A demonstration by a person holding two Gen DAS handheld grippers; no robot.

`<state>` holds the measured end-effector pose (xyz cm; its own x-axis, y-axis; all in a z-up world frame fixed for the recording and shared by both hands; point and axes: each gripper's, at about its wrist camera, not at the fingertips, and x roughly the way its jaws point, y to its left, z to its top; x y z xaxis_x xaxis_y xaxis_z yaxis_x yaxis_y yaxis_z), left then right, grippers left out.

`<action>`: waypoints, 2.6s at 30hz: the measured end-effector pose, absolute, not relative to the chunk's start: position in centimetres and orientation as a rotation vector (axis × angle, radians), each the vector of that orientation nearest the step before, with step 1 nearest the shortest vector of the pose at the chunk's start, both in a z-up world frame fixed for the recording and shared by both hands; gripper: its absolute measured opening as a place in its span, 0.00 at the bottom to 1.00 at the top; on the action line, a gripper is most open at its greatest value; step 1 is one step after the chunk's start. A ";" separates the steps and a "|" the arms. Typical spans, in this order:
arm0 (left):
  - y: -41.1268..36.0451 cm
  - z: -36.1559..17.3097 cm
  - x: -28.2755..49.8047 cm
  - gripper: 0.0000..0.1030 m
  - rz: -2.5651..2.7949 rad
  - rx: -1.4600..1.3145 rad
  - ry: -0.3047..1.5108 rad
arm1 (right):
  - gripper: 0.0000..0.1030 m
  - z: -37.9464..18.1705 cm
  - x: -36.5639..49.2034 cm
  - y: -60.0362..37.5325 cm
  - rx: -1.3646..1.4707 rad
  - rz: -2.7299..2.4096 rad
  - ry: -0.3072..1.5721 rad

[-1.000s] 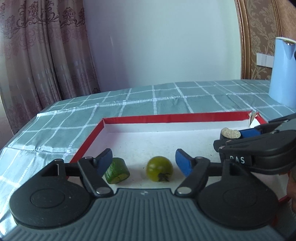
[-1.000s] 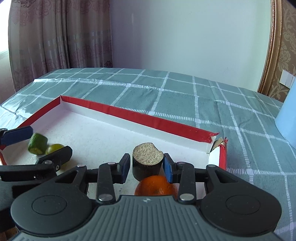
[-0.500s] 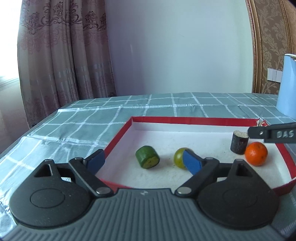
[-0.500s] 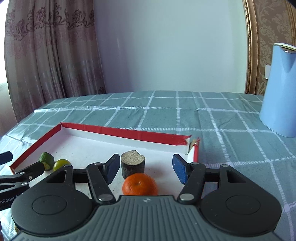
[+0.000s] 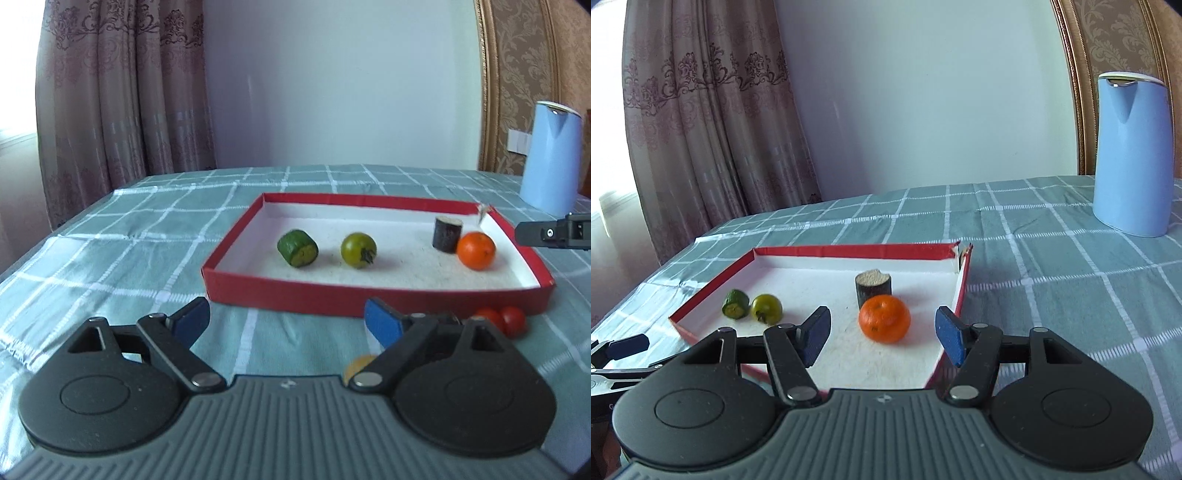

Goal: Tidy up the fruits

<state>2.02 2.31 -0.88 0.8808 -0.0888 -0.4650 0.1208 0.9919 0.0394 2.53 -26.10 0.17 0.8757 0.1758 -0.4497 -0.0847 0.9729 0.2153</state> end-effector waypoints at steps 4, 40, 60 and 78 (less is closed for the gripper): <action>3.0 -1.2 2.2 0.88 -0.167 0.027 0.538 | 0.60 -0.2 0.6 -26.0 0.181 0.172 0.486; 2.1 -2.1 4.4 0.48 -0.310 0.144 0.636 | 0.45 -2.2 -3.4 -19.2 -0.107 0.416 0.551; 2.3 -2.1 4.0 0.26 -0.306 0.129 0.598 | 0.31 -2.2 -2.4 -17.5 -0.131 0.420 0.531; 3.4 -1.8 4.0 0.26 -0.094 0.108 0.576 | 0.31 -1.4 -3.4 -18.4 -0.102 0.349 0.445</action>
<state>4.03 3.44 -1.84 0.8346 -0.0579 -0.5478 0.1183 0.9901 0.0756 -3.40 -18.36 -1.40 0.8444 0.3080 -0.4384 -0.3522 0.9357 -0.0210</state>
